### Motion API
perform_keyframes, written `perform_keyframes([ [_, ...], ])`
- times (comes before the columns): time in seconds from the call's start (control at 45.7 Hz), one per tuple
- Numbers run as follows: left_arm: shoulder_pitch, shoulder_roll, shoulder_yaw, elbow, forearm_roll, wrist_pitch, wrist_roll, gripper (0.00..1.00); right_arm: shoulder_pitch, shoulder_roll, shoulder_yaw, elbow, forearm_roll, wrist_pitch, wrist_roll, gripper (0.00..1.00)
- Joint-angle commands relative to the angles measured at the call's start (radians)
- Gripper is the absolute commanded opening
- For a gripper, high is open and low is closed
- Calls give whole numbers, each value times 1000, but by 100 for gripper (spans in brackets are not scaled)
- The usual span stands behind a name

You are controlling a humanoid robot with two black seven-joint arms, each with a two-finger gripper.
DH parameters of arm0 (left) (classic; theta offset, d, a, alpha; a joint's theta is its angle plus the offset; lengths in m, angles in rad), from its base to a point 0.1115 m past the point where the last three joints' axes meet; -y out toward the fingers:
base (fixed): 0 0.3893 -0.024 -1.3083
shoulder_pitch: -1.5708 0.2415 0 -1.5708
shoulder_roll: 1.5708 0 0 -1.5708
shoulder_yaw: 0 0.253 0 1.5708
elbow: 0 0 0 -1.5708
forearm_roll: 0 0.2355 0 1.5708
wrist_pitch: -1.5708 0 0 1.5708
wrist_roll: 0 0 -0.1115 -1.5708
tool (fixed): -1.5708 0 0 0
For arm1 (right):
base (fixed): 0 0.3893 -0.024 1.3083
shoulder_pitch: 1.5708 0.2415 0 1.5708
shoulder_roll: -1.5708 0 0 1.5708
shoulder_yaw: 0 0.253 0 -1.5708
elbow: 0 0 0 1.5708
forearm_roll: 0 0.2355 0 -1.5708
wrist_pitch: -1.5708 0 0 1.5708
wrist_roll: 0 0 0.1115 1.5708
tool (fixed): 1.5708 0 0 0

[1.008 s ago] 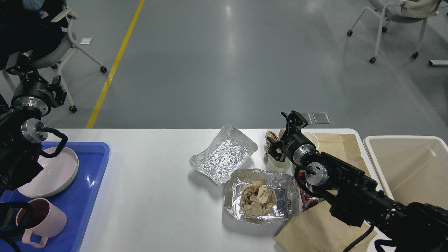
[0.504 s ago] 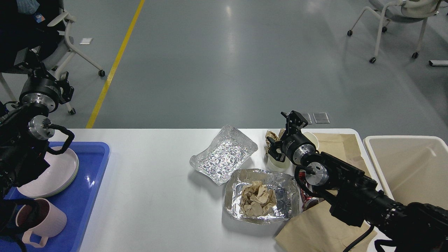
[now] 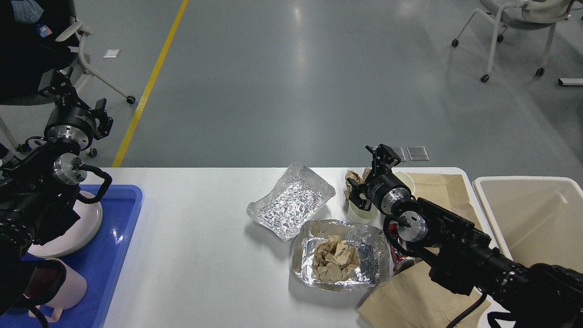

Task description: Tidy desktop

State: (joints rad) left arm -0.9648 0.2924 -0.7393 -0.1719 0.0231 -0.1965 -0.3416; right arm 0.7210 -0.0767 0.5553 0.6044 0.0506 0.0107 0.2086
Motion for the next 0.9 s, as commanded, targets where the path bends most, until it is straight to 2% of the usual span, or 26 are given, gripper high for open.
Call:
perform_keyframes([
  [0.0, 1, -15, 1, 0, 0, 0, -2, 96, 0, 0, 0, 0, 0, 0, 0, 100],
  [0.438, 52, -41, 18, 0, 3, 0, -19, 96, 0, 0, 0, 0, 0, 0, 0, 100],
  [0.723, 84, -95, 20, 0, 12, 0, -92, 96, 0, 0, 0, 0, 0, 0, 0, 100],
  [0.876, 84, -111, 20, 0, 12, 0, -184, 96, 0, 0, 0, 0, 0, 0, 0, 100],
])
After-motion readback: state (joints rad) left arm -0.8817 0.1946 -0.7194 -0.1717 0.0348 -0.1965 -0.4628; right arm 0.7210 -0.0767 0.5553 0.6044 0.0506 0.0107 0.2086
